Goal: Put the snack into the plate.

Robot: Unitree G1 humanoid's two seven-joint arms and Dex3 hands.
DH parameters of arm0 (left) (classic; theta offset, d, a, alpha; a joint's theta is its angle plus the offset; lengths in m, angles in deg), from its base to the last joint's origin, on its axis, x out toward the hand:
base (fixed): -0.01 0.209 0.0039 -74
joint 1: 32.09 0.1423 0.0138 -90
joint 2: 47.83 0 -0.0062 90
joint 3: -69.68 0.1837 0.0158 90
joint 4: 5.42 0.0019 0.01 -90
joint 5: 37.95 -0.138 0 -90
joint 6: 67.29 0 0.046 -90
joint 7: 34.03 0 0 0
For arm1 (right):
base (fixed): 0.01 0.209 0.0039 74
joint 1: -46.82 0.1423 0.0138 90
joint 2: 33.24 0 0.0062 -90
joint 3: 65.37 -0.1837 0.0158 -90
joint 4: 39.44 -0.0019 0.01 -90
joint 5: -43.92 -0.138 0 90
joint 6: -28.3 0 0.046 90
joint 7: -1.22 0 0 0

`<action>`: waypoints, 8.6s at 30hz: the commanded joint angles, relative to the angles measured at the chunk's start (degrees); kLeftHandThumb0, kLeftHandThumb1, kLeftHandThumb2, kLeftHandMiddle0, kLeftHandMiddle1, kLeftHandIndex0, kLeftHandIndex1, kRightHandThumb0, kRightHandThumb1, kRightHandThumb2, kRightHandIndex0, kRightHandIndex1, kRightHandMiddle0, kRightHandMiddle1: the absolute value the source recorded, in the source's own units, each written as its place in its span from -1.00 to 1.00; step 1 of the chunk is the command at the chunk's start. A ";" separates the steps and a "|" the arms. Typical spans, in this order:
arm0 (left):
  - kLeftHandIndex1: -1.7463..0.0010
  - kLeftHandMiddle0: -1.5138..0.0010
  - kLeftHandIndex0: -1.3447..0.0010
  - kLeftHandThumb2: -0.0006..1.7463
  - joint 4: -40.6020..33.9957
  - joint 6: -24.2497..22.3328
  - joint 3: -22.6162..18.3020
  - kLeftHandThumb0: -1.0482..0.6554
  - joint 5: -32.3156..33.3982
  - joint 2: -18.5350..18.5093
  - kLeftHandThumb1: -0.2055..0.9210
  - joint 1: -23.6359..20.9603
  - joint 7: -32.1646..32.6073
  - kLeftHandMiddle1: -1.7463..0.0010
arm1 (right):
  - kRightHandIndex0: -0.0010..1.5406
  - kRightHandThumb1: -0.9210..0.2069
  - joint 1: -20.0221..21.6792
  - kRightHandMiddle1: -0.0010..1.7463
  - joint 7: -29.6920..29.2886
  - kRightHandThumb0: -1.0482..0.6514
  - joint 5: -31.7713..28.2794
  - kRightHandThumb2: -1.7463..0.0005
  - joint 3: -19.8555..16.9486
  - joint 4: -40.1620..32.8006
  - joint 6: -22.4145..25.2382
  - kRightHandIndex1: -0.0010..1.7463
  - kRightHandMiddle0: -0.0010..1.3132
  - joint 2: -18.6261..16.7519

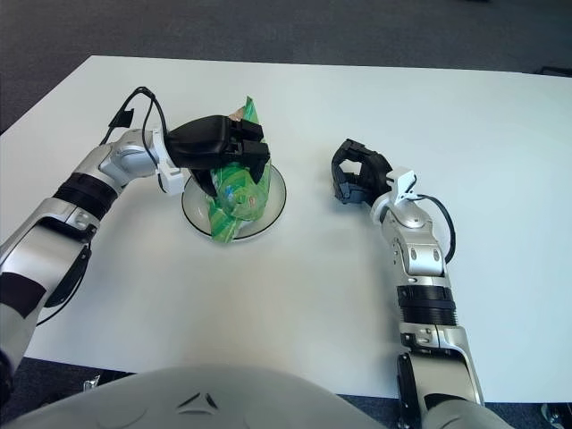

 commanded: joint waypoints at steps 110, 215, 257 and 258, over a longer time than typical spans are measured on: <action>0.99 1.00 0.99 -0.70 -3.66 -6.38 -13.15 -1.00 31.77 -9.18 0.99 3.92 -36.66 1.00 | 0.47 -0.13 -1.02 1.00 2.19 -0.29 4.34 -0.35 2.63 9.07 -0.18 1.00 -0.20 0.96; -1.00 -0.72 -0.52 0.08 8.15 -41.87 -37.03 -0.29 40.84 14.28 0.51 24.04 -7.53 -1.00 | 0.69 -0.09 4.17 1.00 -5.65 -0.30 -4.65 -0.38 -13.03 28.79 -32.78 1.00 -0.17 -11.46; -1.00 -0.74 -0.51 0.14 10.29 -38.45 -38.02 -0.27 40.50 15.14 0.43 23.33 -6.16 -1.00 | 0.76 0.42 6.97 1.00 -6.18 -0.43 -3.05 -0.78 -10.88 29.58 -25.02 1.00 0.18 -9.08; -1.00 -0.73 -0.51 0.15 10.20 -38.50 -38.04 -0.27 40.50 15.18 0.43 23.37 -6.12 -1.00 | 0.76 0.40 6.95 1.00 -5.81 -0.42 -2.65 -0.77 -10.44 29.49 -24.54 1.00 0.17 -8.70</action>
